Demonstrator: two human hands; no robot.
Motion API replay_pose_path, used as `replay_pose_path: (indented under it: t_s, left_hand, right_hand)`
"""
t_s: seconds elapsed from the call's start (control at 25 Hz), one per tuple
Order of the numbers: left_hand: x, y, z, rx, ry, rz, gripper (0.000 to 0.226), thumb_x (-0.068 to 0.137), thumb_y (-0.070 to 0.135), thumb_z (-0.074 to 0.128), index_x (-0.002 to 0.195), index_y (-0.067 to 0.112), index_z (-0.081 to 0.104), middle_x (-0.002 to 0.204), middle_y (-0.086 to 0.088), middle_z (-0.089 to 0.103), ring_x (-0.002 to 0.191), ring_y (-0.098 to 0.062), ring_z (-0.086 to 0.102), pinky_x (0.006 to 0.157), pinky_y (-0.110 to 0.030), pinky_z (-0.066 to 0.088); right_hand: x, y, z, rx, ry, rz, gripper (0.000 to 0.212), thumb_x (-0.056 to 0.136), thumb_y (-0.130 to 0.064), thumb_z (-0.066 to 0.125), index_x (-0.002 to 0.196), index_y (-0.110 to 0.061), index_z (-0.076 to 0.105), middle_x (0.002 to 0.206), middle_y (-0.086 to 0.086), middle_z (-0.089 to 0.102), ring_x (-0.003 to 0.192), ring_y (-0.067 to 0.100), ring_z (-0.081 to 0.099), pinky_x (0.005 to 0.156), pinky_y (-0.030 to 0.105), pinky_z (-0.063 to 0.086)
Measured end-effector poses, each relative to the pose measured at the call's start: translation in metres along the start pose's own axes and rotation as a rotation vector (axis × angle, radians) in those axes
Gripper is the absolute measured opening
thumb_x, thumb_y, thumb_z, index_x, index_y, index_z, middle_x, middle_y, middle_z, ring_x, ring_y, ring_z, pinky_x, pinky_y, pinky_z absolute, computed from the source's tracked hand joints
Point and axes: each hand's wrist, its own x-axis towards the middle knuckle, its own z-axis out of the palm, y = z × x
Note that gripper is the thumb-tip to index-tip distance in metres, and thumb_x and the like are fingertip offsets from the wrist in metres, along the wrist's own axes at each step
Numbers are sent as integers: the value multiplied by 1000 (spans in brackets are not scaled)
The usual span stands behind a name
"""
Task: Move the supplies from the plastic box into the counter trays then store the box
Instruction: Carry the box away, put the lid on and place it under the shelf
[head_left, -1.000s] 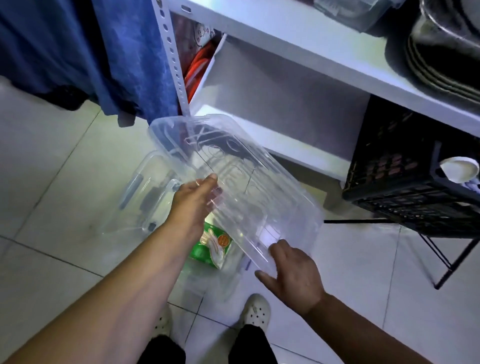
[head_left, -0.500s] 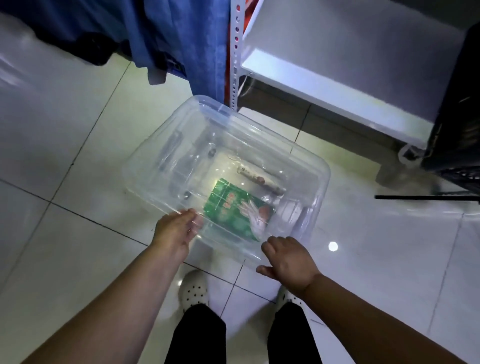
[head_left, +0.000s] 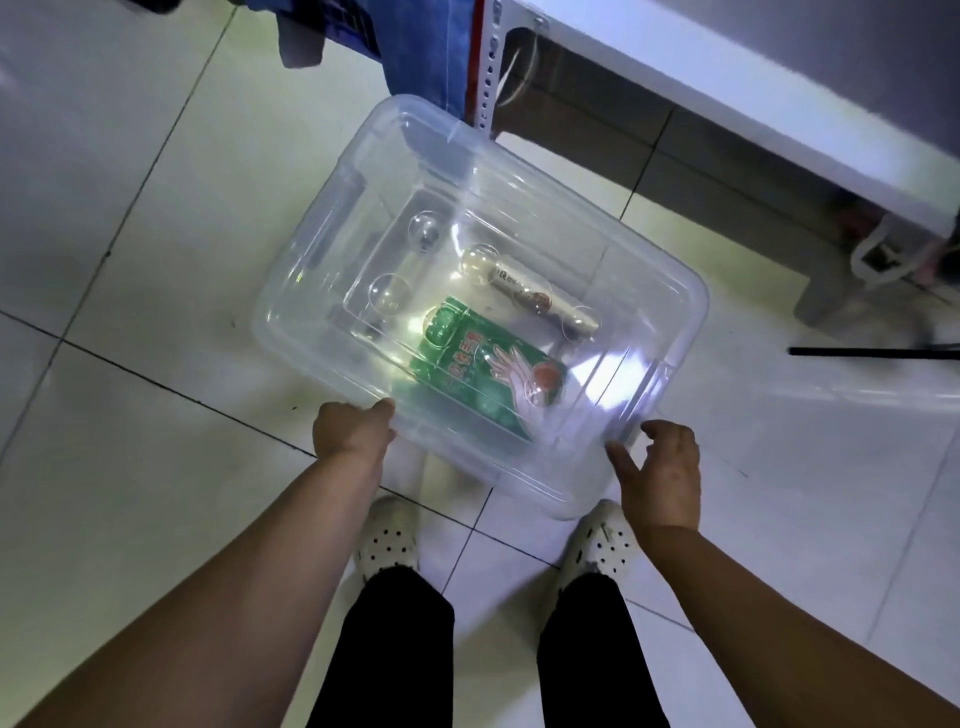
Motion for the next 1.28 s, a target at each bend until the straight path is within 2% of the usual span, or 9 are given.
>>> replay_pose_path:
  t_s: [0.08,0.2,0.28,0.4,0.56,0.68,0.8,0.96,1.28]
  left_hand:
    - [1,-3,2,28,22,29,26,78,17,71,76,-4,55,83,-23,67,79,-32,71,67,-32,50]
    - [-6,-4,1,226,142,114,64,73,23,76,120,-7,45,124,-26,54,109,-39,57,89,-45,48]
    - [-17,0,3,474,262,410,91,68,27,79,138,1,27,142,-24,34,131,-38,33,104,-47,33]
    - [-30,14,25,894,29,859,106,68,40,76,147,22,8,158,-14,3,144,-31,-3,116,-50,5]
    - [-24,19,49,1365,-224,894,120,69,55,69,141,34,-25,153,-6,-33,138,-35,-30,110,-62,-9]
    - [-21,19,53,1416,-199,897,124,68,60,68,136,34,-32,153,-9,-31,139,-39,-28,108,-67,-2]
    - [-23,19,53,1421,-180,906,121,69,59,67,141,32,-27,154,-9,-31,139,-39,-27,109,-67,0]
    - [-23,16,56,1423,-149,936,119,70,60,65,142,31,-25,154,-10,-28,140,-39,-25,109,-66,2]
    - [-22,24,39,1292,-64,1140,98,73,56,63,148,26,8,159,-11,8,142,-38,10,110,-53,20]
  right_hand:
    - [2,2,4,25,-13,-9,46,81,-25,71,118,-4,52,118,17,54,107,31,53,94,44,47]
    - [6,3,6,60,-40,-21,44,80,-23,71,115,-6,51,115,15,53,104,29,54,87,42,48]
    - [6,6,4,111,-41,39,45,79,-26,72,114,-9,50,116,11,51,98,25,55,79,36,47]
    - [16,9,-3,337,-40,263,62,76,-31,74,123,-9,41,122,9,48,97,18,53,78,31,42]
    - [41,6,-5,702,-272,518,88,77,-32,74,143,-12,19,140,8,39,119,23,47,94,33,39]
    - [52,10,-1,789,-342,569,77,76,-25,76,137,-7,33,135,13,49,116,30,53,103,44,42]
    - [51,7,2,597,-174,512,38,71,-28,79,92,-4,58,98,17,63,83,29,60,77,39,52]
    - [46,-8,10,390,60,463,31,68,-28,75,64,-7,53,74,16,58,64,31,57,55,27,42]
    - [37,-42,13,177,275,308,45,70,-9,73,113,-7,58,114,19,54,106,36,51,91,46,47]
